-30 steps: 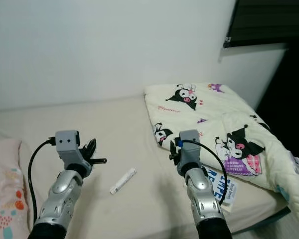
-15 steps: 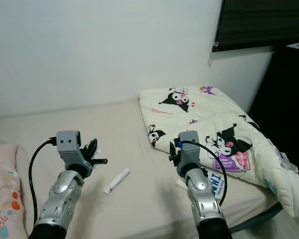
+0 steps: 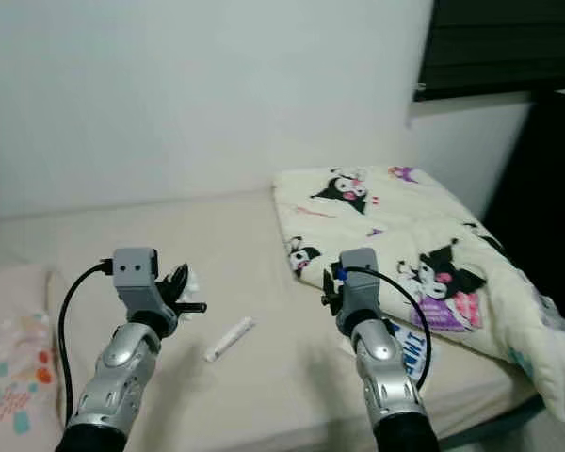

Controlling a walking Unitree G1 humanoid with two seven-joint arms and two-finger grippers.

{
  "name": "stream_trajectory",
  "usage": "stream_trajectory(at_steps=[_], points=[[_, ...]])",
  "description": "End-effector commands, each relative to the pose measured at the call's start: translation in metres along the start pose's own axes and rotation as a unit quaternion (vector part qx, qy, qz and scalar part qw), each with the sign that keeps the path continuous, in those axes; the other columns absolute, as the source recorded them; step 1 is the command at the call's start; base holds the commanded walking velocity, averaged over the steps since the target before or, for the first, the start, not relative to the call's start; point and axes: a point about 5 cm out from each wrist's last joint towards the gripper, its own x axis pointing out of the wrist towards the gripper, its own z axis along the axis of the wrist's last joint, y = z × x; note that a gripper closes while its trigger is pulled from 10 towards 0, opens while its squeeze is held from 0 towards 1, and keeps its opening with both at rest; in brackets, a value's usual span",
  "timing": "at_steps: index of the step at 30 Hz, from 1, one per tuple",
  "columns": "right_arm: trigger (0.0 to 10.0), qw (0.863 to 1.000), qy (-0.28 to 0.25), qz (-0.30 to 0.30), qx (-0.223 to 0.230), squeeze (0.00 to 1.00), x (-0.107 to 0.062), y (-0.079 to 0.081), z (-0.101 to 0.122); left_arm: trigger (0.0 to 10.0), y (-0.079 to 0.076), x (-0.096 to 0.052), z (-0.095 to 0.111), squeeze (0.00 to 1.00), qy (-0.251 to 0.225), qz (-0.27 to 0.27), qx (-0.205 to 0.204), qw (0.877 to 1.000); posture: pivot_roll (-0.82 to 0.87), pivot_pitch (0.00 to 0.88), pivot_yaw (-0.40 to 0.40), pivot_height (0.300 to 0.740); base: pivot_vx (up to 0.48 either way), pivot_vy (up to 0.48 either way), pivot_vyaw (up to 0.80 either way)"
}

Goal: Clean up the room

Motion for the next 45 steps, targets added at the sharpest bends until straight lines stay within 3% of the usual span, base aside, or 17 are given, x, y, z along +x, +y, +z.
stream_trajectory(at_steps=[1,11,28,33,45], points=[[10.0,1.000,-0.003,0.004,-0.006,0.00,0.0022,-0.0002,0.0017,10.0,0.0006,-0.0013,-0.0020,0.00,0.008,0.004,0.004,1.000,0.00,0.003,-0.033,0.740,0.000,-0.480,0.80],[10.0,1.000,-0.003,0.011,-0.012,0.00,0.0035,0.0005,0.0025,10.0,0.0073,-0.0021,-0.0033,0.00,0.010,0.037,-0.016,0.999,0.00,0.007,-0.036,0.740,0.000,-0.178,0.80],[10.0,1.000,0.004,0.024,0.001,0.00,0.0036,0.0042,-0.0013,10.0,0.0005,-0.0018,-0.0045,0.00,0.018,0.011,0.001,1.000,0.00,0.000,-0.031,0.740,0.000,0.000,0.00],[10.0,0.999,0.000,0.027,-0.019,0.00,0.0038,0.0038,0.0007,10.0,0.0008,-0.0013,-0.0044,0.00,0.022,0.012,0.002,1.000,0.00,0.000,-0.030,0.740,0.000,0.000,0.32],[10.0,0.999,-0.002,0.027,-0.019,0.00,0.0049,0.0031,0.0024,10.0,0.0033,0.0005,-0.0035,0.00,0.024,0.024,0.004,0.999,0.00,0.000,-0.028,0.740,0.000,-0.475,0.80]])
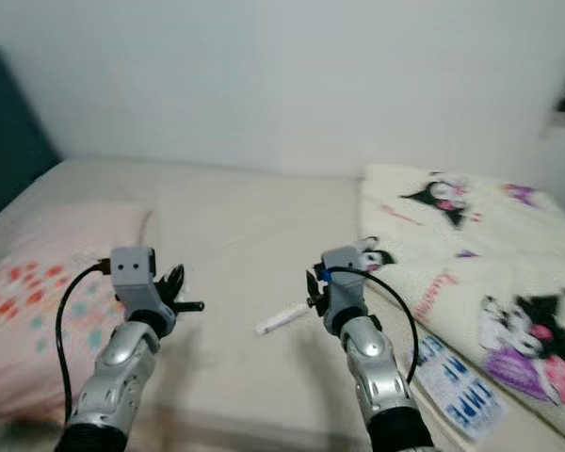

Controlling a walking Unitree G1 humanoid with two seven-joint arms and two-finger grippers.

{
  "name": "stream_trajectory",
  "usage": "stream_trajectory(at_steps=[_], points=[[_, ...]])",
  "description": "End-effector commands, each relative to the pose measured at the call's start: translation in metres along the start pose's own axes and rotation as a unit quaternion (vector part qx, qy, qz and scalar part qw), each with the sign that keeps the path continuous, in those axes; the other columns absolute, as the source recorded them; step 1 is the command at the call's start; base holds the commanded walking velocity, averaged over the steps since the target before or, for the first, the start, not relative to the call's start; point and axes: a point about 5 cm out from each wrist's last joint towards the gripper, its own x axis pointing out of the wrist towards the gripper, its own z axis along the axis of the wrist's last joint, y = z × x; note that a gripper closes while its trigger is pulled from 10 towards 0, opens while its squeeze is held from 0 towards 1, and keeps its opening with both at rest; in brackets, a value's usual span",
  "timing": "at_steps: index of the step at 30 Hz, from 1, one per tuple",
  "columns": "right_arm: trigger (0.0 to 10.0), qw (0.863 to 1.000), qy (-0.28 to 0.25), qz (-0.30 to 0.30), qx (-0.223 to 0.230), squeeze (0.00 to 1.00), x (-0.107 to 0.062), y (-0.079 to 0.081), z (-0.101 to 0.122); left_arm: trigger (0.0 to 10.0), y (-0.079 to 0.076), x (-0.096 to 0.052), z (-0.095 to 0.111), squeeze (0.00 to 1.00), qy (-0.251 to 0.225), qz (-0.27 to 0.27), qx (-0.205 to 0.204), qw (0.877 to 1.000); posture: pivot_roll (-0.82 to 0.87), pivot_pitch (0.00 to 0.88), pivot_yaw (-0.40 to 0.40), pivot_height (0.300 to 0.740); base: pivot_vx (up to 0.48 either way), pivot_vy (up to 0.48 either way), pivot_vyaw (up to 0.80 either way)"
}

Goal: Clean up the room

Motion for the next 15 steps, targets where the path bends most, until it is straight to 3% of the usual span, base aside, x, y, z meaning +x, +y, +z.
stream_trajectory(at_steps=[1,15], points=[[10.0,1.000,-0.004,-0.007,0.008,0.00,0.0009,-0.0014,0.0014,10.0,0.0031,0.0010,-0.0015,0.00,0.011,0.013,-0.005,1.000,0.00,0.000,-0.028,0.740,0.000,0.000,0.00],[10.0,1.000,0.000,-0.006,0.001,0.00,0.0016,-0.0037,0.0009,10.0,0.0060,0.0006,-0.0020,0.00,0.014,0.021,-0.005,1.000,0.00,0.007,-0.028,0.740,0.000,0.000,0.00]])
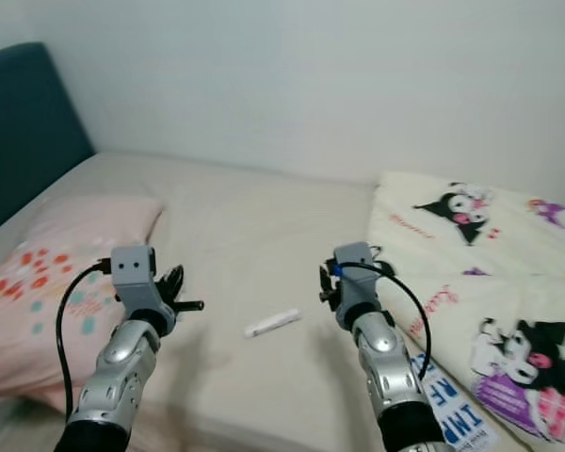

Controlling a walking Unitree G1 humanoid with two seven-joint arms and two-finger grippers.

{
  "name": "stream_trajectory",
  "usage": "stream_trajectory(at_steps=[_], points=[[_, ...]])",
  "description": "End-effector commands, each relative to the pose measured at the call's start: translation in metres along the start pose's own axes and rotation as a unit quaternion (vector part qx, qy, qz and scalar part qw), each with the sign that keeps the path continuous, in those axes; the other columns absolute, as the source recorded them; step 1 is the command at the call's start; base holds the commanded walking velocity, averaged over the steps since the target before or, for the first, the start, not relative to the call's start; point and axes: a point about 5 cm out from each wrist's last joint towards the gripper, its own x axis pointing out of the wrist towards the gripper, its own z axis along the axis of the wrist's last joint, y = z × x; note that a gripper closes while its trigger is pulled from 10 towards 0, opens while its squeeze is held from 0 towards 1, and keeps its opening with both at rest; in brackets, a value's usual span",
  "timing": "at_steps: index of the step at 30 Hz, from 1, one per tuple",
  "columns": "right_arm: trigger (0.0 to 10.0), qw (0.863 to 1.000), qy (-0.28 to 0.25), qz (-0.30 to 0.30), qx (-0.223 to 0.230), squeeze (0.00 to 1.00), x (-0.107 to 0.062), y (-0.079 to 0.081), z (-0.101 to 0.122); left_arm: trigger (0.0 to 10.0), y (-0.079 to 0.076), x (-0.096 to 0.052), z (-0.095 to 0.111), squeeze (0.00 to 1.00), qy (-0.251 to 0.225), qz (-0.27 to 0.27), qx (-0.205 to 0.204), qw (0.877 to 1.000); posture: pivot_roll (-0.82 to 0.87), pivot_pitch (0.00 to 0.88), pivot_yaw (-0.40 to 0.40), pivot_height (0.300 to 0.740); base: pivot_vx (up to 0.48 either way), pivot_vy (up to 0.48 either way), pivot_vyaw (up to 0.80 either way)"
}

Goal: Clean up the room

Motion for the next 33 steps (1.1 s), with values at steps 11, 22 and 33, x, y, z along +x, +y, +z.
stream_trajectory(at_steps=[11,22,33], points=[[10.0,1.000,-0.001,0.002,0.013,0.00,0.0007,0.0031,-0.0018,10.0,-0.0003,0.0012,-0.0019,0.00,0.007,-0.007,0.017,1.000,0.00,0.004,-0.022,0.740,0.000,0.000,0.00],[10.0,1.000,0.000,0.001,0.018,0.00,0.0001,0.0030,-0.0029,10.0,-0.0017,0.0017,-0.0015,0.00,0.004,-0.011,0.030,0.999,0.00,0.001,-0.020,0.740,0.000,0.000,0.00],[10.0,1.000,-0.001,0.001,0.018,0.00,-0.0007,0.0026,-0.0029,10.0,-0.0034,0.0015,-0.0018,0.00,0.003,-0.018,0.034,0.999,0.00,0.003,-0.017,0.740,0.000,0.000,0.00]])
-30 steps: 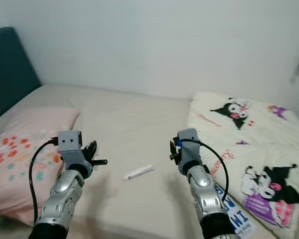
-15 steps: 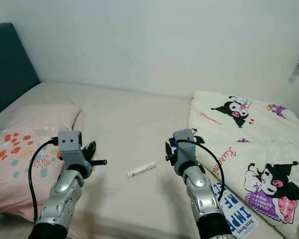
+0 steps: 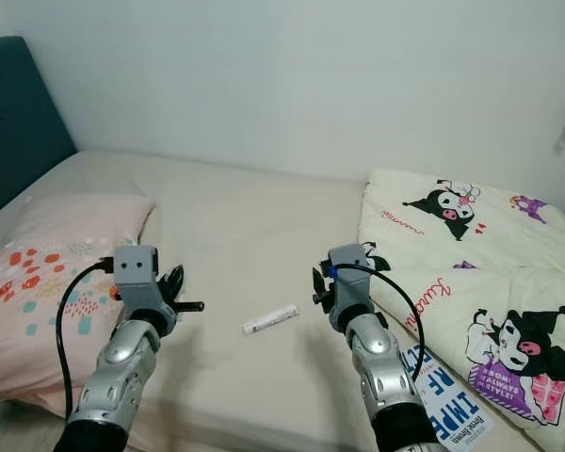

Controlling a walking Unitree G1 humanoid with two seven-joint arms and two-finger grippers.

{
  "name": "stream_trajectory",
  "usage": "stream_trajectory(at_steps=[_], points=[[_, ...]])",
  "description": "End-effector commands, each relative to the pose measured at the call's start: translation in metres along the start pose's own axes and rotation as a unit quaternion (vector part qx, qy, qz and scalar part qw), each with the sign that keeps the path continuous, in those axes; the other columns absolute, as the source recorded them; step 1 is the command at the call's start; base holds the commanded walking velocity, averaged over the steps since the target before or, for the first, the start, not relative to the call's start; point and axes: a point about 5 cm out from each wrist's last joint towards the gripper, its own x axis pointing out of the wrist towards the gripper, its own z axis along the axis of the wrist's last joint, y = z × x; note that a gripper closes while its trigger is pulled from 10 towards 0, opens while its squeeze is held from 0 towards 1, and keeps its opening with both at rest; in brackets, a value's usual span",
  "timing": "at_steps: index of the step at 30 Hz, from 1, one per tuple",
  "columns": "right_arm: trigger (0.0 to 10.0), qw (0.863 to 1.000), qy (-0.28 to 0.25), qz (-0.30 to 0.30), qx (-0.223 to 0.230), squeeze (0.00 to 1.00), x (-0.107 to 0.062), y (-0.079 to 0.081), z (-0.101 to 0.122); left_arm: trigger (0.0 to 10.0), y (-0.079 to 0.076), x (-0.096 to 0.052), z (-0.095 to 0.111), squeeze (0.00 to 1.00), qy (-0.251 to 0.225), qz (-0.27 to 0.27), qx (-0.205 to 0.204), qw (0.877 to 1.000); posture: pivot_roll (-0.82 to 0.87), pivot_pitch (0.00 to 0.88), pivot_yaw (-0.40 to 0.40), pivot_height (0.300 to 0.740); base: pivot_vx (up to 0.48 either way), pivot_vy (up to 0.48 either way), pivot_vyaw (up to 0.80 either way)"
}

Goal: Clean up the room

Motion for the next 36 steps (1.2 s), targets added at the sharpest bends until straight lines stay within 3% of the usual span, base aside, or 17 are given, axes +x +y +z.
stream_trajectory(at_steps=[1,36], points=[[10.0,1.000,0.000,-0.004,0.011,0.00,-0.0013,-0.0011,-0.0026,10.0,0.0009,0.0005,-0.0024,0.00,0.005,-0.004,0.012,1.000,0.00,0.003,-0.017,0.740,0.000,0.000,0.00],[10.0,1.000,0.001,0.000,0.014,0.00,-0.0019,-0.0010,-0.0035,10.0,-0.0042,0.0001,-0.0028,0.00,0.000,-0.018,0.015,1.000,-0.01,0.000,-0.018,0.740,0.000,0.000,0.00]])
